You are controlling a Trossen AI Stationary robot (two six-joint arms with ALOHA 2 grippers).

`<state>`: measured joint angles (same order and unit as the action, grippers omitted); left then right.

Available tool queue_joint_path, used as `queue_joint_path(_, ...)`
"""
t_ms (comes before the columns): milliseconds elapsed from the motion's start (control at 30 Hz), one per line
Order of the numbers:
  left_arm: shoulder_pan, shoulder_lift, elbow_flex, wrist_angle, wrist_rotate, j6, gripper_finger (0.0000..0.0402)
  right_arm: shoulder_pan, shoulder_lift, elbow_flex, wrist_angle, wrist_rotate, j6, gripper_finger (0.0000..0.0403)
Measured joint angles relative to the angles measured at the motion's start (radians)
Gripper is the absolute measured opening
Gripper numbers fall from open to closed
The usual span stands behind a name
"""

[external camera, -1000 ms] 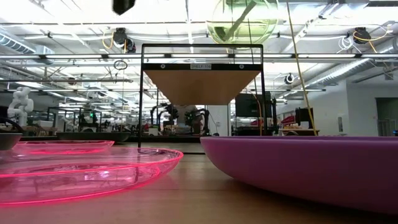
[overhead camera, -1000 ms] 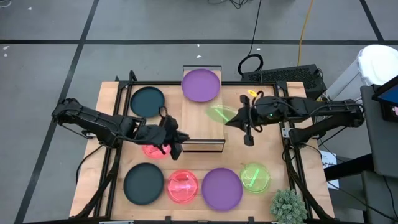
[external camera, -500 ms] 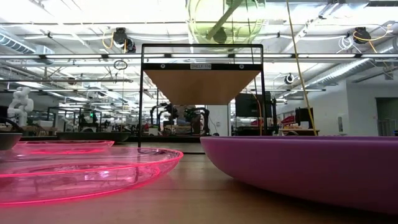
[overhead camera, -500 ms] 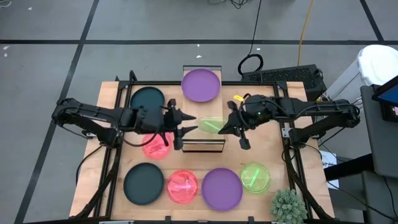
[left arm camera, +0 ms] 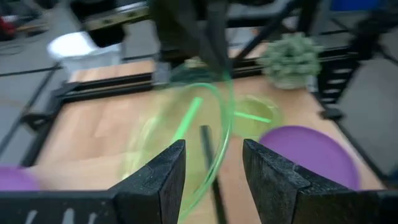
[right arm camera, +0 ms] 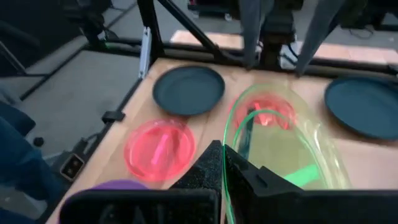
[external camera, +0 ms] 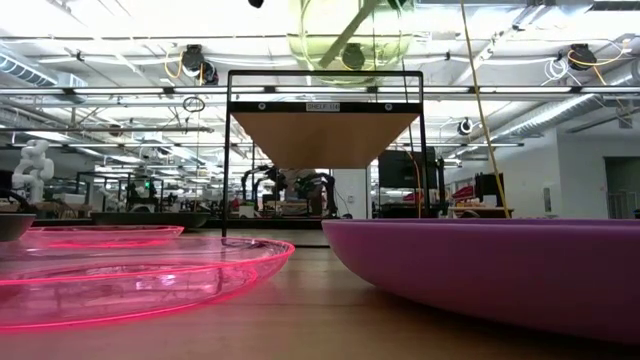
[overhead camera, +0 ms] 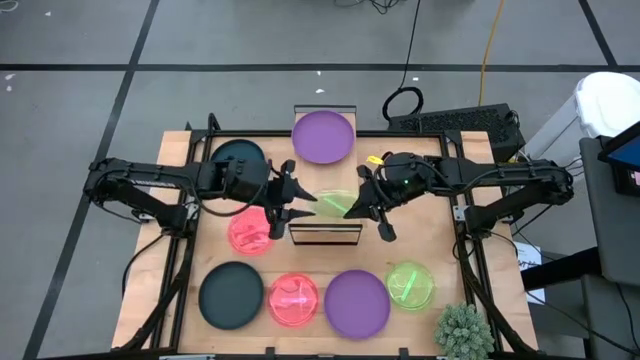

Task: Place and stack plates onto a shelf
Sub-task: Put the top green plate on the shelf

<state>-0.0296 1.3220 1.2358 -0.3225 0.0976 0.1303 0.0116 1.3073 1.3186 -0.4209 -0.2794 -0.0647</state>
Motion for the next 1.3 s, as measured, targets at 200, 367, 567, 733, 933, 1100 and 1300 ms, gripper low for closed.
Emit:
queue_joint_path(200, 0.024, 0.000, 0.000, -0.049, 0.110, 0.048, 0.0163, 0.000, 0.004, 0.000, -0.003, -0.014, 0.000, 0.0000)
queue_joint_path(367, 0.025, 0.000, 0.000, -0.121, 0.110, 0.110, 0.0163, 0.000, 0.005, 0.000, -0.003, -0.014, 0.020, 0.0000)
queue_joint_path(567, 0.036, 0.000, 0.000, -0.148, 0.092, 0.150, 0.0145, 0.000, 0.006, 0.000, 0.002, -0.013, 0.026, 0.0000)
queue_joint_path(733, 0.036, 0.026, -0.001, -0.144, 0.086, 0.180, 0.0117, 0.000, 0.005, 0.000, 0.006, -0.013, 0.026, 0.0000)
queue_joint_path(933, 0.028, 0.059, -0.003, -0.136, 0.083, 0.203, 0.0110, -0.009, 0.005, 0.000, 0.007, -0.012, 0.037, 0.0000)
queue_joint_path(1100, 0.027, 0.072, 0.000, -0.089, 0.075, 0.216, 0.0094, -0.025, 0.005, 0.000, 0.006, -0.011, 0.046, 0.0000)
queue_joint_path(1300, 0.027, 0.070, 0.000, -0.085, 0.074, 0.217, 0.0077, -0.037, 0.005, 0.000, 0.006, -0.012, 0.045, 0.0000)
